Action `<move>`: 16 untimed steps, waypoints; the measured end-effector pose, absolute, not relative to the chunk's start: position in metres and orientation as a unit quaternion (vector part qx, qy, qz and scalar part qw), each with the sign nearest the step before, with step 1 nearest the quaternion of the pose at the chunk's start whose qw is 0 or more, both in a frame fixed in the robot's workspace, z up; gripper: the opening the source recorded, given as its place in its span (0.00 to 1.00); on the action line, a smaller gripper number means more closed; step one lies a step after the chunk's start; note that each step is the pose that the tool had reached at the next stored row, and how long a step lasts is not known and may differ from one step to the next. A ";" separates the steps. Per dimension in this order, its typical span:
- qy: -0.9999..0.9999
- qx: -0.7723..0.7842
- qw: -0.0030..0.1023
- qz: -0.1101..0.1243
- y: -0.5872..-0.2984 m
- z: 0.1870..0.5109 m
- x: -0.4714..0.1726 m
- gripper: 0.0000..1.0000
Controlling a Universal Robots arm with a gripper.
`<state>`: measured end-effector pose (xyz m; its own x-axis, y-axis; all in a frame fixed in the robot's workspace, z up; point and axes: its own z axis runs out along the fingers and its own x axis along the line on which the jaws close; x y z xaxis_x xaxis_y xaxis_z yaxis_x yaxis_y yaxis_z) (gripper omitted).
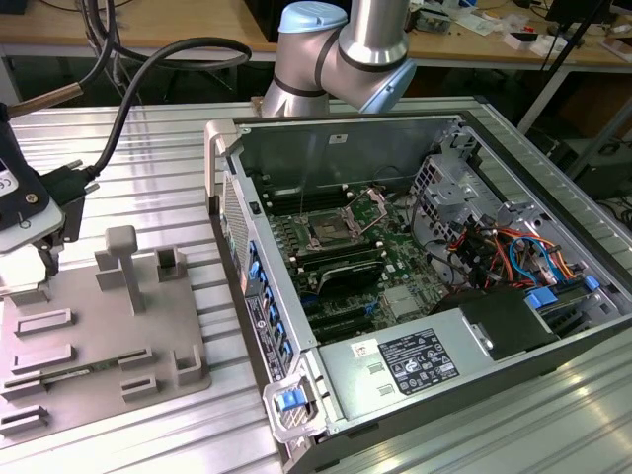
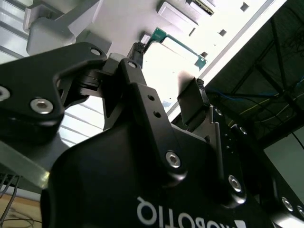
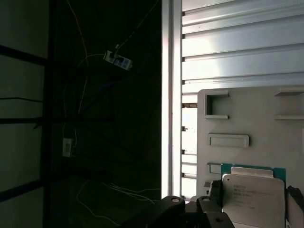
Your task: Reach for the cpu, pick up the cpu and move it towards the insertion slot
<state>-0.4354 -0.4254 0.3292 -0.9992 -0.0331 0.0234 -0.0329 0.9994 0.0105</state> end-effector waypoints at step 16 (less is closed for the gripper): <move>-1.000 0.017 0.012 -0.008 -0.425 0.332 -0.436 0.55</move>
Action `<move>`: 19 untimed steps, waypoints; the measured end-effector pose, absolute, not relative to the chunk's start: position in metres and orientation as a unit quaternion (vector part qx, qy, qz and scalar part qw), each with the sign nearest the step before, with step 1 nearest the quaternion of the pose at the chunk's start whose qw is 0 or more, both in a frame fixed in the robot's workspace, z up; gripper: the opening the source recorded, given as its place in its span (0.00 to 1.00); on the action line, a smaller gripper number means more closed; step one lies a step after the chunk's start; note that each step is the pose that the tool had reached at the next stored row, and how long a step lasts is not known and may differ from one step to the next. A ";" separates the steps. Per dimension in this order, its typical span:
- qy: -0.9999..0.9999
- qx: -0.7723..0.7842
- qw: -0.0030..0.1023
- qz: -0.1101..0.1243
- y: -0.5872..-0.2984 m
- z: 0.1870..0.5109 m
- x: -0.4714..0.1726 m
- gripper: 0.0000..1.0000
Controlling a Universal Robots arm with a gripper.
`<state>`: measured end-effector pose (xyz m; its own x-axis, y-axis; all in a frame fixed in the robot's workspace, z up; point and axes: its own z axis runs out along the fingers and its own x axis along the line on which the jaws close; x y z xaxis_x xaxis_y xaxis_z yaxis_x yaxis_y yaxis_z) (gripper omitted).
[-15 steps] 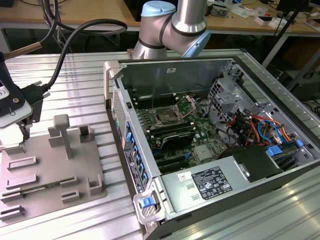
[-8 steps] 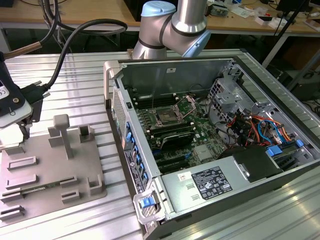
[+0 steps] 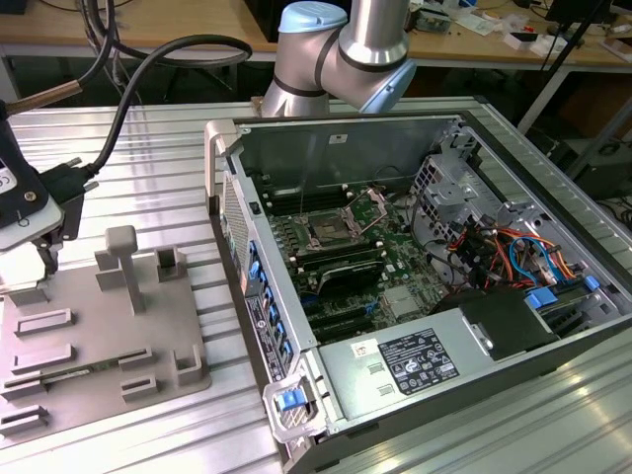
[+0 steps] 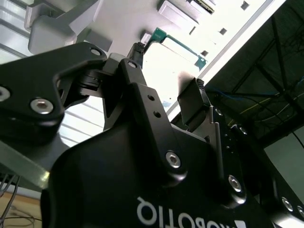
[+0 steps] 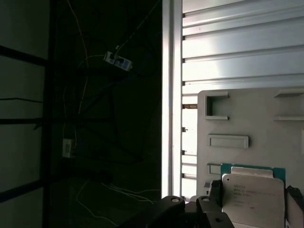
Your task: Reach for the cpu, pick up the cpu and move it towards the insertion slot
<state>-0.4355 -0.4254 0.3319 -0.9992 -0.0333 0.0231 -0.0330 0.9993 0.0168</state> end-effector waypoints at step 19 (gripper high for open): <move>-1.000 0.017 0.012 -0.011 -0.426 0.350 -0.434 0.55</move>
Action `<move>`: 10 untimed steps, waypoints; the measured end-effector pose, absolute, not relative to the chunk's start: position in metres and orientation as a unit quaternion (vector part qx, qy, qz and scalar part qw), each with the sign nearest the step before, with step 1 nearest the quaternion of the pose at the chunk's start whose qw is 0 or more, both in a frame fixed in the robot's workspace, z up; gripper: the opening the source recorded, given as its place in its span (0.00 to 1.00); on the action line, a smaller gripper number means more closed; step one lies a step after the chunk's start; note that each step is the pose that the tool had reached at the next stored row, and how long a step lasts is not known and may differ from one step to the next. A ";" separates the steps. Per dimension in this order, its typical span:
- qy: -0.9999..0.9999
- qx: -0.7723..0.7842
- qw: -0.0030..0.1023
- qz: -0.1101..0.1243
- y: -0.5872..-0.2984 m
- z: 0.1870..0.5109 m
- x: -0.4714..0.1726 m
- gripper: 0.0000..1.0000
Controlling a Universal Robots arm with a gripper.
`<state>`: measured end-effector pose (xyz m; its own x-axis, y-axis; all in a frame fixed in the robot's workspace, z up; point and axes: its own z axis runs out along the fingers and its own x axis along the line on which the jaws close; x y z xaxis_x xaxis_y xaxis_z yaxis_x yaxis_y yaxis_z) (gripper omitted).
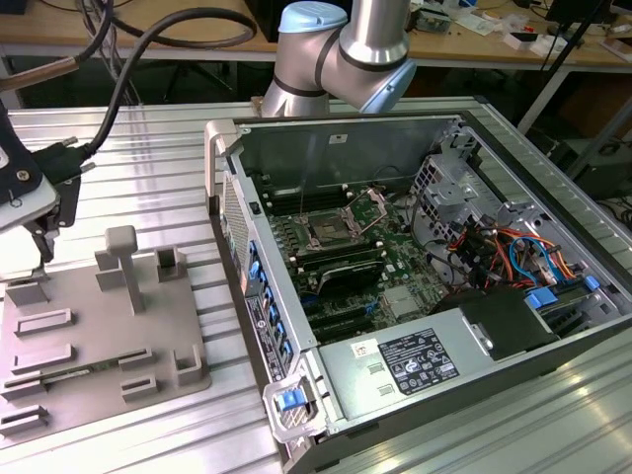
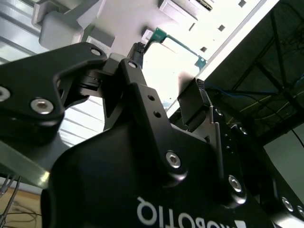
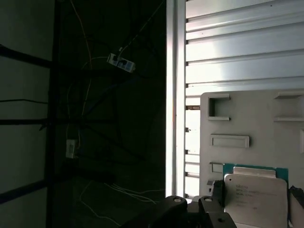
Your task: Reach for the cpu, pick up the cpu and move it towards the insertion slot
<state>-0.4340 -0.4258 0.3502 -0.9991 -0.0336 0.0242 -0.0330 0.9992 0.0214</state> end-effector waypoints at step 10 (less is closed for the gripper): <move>-1.000 0.017 0.012 -0.011 -0.426 0.391 -0.434 0.55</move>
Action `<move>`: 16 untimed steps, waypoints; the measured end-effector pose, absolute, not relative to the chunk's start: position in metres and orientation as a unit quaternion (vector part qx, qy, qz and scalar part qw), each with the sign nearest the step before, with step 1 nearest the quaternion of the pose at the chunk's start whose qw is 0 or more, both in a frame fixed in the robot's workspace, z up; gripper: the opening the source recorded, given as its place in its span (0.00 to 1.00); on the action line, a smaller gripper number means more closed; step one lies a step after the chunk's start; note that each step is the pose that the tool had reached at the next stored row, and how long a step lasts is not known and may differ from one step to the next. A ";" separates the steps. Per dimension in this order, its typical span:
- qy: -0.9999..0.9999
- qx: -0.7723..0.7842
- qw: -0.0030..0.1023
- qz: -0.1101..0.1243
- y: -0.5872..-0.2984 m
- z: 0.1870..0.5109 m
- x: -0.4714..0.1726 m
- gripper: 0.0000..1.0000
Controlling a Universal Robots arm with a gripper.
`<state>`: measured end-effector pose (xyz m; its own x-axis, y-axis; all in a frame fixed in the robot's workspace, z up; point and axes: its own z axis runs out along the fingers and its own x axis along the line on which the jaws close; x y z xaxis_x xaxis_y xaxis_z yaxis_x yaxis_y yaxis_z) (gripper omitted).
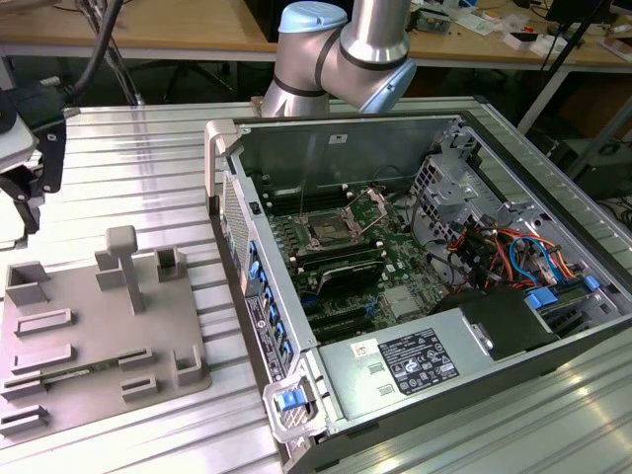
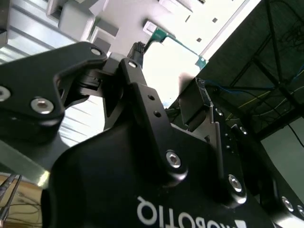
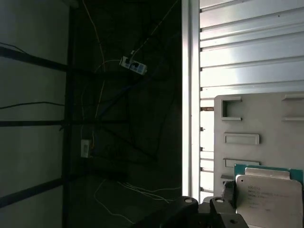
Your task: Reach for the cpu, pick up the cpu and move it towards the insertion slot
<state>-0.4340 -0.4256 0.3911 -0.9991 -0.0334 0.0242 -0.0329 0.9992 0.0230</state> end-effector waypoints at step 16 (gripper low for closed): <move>-1.000 0.017 0.012 -0.012 -0.426 0.392 -0.426 0.55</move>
